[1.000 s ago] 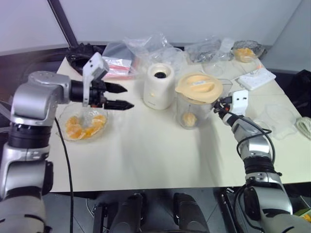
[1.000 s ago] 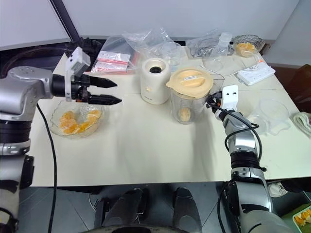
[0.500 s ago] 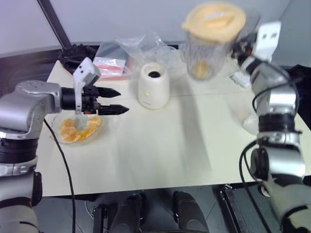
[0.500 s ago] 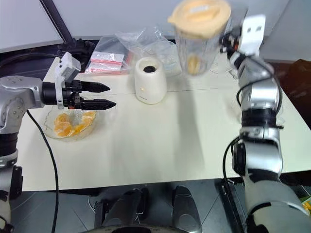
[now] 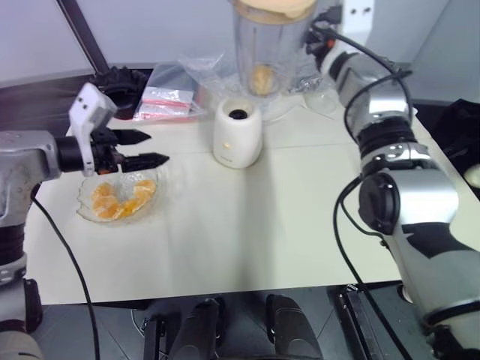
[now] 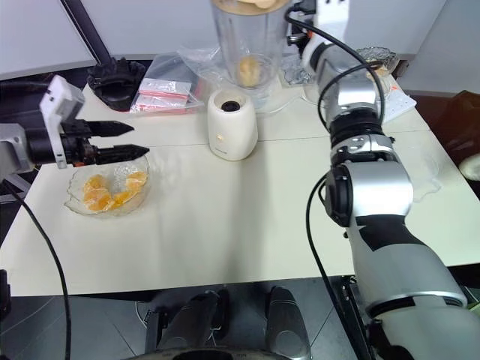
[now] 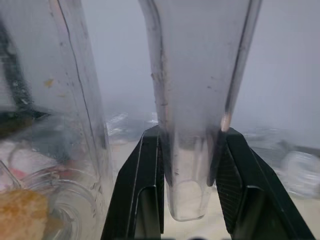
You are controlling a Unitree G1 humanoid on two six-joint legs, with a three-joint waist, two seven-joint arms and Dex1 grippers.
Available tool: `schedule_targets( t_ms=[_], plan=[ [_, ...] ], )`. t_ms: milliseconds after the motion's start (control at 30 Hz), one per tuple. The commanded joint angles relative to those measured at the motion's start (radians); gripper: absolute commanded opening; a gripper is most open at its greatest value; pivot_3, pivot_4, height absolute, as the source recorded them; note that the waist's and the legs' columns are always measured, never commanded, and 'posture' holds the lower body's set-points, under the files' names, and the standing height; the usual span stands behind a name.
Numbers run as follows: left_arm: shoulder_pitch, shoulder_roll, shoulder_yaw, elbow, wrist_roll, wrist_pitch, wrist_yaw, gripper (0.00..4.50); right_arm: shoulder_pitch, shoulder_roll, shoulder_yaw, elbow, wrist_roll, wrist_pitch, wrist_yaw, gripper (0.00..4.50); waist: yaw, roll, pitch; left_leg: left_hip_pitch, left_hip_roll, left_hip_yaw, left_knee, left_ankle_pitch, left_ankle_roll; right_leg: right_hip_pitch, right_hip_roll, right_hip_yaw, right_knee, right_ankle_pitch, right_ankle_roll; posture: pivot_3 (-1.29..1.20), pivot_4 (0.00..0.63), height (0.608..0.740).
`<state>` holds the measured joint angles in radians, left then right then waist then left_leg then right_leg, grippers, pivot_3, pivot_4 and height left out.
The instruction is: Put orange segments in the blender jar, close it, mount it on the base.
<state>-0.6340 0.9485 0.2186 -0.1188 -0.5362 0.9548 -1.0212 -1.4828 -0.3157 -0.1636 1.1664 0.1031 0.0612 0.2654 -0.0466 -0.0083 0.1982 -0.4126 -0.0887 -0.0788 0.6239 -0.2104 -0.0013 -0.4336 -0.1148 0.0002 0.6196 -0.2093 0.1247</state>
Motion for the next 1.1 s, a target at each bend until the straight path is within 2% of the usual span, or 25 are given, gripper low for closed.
schedule_targets(
  t_ms=[33,167,400,1100],
  plan=[
    [-0.015,-0.014,0.063,-0.013,-0.016,-0.007,0.075,4.12,-0.084,0.030,-0.026,0.011,0.020,-0.075,-0.002,0.82,0.001,0.000,0.000,0.000,0.000,0.000,-0.001,0.000,0.000,0.000,0.000,0.000,0.000,0.000,0.000,0.00,0.150,0.740],
    [0.006,-0.057,0.084,-0.037,-0.024,0.004,0.160,4.12,-0.090,0.073,-0.026,0.059,0.013,-0.102,0.000,0.82,0.001,0.000,0.000,0.000,0.000,-0.001,-0.001,0.001,-0.001,0.000,0.000,0.000,0.000,0.000,0.000,0.00,0.150,0.740],
    [0.073,-0.119,0.174,-0.162,-0.107,0.086,0.293,4.12,-0.042,0.081,-0.012,0.110,-0.017,-0.172,-0.006,0.82,0.000,0.000,0.000,0.000,0.000,-0.001,-0.002,0.001,-0.001,-0.001,0.000,0.000,0.001,0.000,0.000,0.00,0.150,0.740],
    [0.121,-0.102,0.184,-0.228,-0.192,0.122,0.387,4.12,-0.001,0.118,-0.091,0.147,-0.013,-0.286,0.003,0.82,-0.017,0.000,0.000,0.001,0.000,-0.001,0.004,0.002,-0.004,-0.001,0.001,0.000,0.010,0.000,-0.002,0.00,0.150,0.740]
  ],
)
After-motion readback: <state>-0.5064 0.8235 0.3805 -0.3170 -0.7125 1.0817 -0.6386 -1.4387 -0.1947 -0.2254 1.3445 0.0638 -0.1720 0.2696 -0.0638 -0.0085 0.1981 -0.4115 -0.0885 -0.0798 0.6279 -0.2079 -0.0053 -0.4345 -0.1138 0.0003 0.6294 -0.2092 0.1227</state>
